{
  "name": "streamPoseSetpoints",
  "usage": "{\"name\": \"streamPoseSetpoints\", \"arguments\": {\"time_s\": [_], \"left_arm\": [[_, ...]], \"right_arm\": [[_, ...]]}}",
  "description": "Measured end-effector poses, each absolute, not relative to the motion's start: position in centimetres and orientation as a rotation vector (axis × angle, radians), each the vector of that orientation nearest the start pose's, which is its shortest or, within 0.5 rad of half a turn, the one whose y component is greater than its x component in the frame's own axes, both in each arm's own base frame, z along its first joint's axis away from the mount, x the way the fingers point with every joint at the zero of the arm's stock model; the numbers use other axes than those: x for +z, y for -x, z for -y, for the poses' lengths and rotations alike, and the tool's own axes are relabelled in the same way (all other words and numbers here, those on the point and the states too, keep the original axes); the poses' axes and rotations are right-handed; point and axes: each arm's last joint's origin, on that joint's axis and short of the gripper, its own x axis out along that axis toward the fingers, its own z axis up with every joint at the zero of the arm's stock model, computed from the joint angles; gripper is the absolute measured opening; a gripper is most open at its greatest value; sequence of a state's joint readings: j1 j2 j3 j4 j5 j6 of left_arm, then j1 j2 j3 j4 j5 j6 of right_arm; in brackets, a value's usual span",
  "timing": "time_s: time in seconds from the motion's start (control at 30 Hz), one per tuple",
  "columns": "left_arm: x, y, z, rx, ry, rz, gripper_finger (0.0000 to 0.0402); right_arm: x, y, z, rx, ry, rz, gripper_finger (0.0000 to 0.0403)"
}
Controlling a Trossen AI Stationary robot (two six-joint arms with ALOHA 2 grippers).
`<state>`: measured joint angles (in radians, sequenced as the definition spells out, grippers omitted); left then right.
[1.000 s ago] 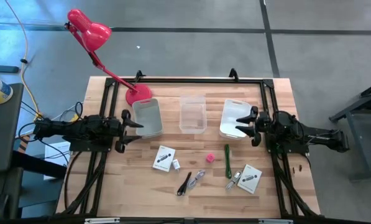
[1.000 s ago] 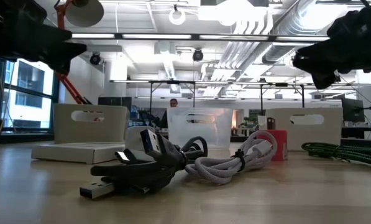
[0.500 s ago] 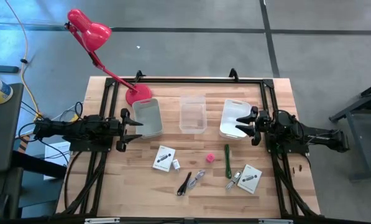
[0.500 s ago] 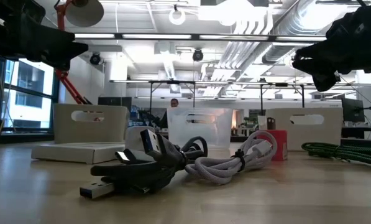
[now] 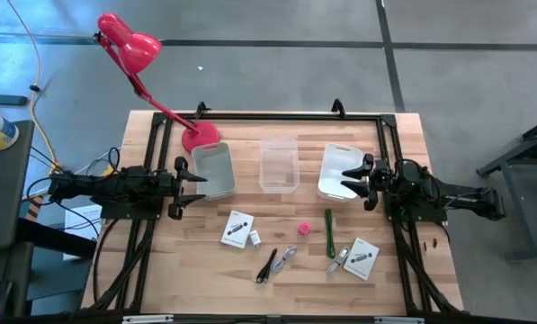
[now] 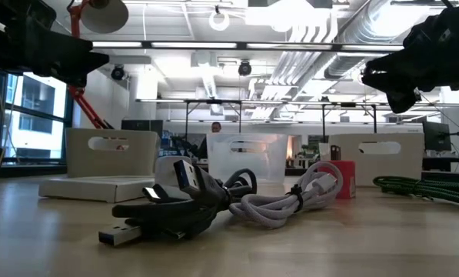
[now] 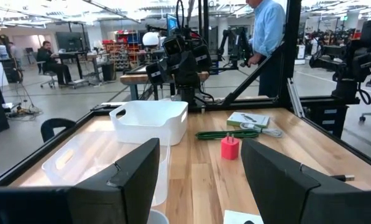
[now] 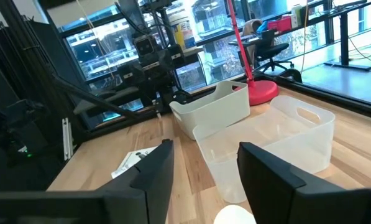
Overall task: Pick and place items into bin
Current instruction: Put the pink charger adapter into the white bin
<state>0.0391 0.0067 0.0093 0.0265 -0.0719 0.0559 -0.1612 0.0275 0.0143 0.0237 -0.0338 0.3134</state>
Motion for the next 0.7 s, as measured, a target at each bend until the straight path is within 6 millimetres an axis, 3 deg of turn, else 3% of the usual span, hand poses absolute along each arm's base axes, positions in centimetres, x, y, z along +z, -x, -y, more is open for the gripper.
{"name": "streamPoseSetpoints", "arguments": {"time_s": [0.7], "left_arm": [[16.87,-9.73,-0.59,0.111,-0.055,0.026,0.0216]], "right_arm": [[16.86,-9.74,1.49,-0.125,-0.312,0.031,0.0164]]}}
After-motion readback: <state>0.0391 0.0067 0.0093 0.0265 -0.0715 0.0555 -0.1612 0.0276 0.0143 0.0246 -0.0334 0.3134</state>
